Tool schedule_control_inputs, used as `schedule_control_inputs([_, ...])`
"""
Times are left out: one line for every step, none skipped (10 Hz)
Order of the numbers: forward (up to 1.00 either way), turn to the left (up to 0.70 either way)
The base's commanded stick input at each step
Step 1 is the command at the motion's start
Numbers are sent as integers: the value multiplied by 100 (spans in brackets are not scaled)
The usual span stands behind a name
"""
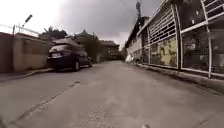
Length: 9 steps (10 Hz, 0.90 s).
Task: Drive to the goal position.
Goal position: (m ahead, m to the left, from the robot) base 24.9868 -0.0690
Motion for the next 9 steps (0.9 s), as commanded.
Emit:
schedule_control_inputs([100, 0])
schedule_control_inputs([100, 0])
schedule_control_inputs([100, 0])
schedule_control_inputs([100, 0])
schedule_control_inputs([100, 0])
schedule_control_inputs([100, 0])
schedule_control_inputs([100, 0])
schedule_control_inputs([100, 0])
schedule_control_inputs([100, 0])
